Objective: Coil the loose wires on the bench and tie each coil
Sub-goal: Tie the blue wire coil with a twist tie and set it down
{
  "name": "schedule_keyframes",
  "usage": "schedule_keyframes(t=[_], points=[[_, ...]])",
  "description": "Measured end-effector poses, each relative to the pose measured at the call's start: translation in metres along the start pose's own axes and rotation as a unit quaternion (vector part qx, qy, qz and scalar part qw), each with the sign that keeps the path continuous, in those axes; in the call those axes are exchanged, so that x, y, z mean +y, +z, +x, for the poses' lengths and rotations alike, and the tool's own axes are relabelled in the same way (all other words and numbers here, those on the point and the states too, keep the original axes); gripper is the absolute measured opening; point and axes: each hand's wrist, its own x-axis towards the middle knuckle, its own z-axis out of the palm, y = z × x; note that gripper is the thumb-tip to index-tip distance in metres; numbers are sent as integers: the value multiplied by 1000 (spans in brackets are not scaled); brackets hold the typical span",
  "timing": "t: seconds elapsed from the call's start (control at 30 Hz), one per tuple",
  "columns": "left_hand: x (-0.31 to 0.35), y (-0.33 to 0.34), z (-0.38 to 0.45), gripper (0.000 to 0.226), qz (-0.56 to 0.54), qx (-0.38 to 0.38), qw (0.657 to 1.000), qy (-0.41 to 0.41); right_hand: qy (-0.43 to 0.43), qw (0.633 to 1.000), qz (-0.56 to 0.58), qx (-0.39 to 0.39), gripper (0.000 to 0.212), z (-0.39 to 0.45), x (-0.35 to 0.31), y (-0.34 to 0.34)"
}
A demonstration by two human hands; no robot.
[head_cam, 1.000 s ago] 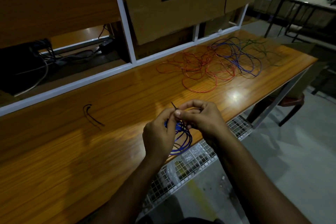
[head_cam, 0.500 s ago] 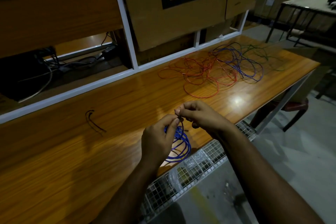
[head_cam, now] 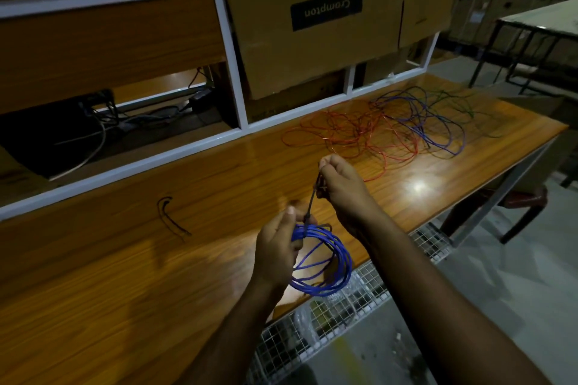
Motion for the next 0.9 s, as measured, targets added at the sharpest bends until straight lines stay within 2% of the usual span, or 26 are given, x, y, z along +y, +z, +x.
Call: schedule_keyframes(t=[0.13,0.23,0.33,0.6,0.77,0.9], points=[[-12,-4,6,32,101,37,994,21,26,994,97,-37,17,1,-17,0],[-15,-6,7,27,154,48,986,48,54,990,102,-77,14,0,-22,9],[-17,-5,8,25,126,42,990,42,64,990,90,-91,15,1,-24,22],[-19,-9,13,39,105,118,987,-27,17,997,-3,-70,14,6,-26,38],[-23,-13,19,44,59,145,985,-77,-18,995,-80,-59,14,7,-23,51],[-15,-17,20,45,-17,146,983,-108,-18,996,-78,-42,14,6,-20,61]])
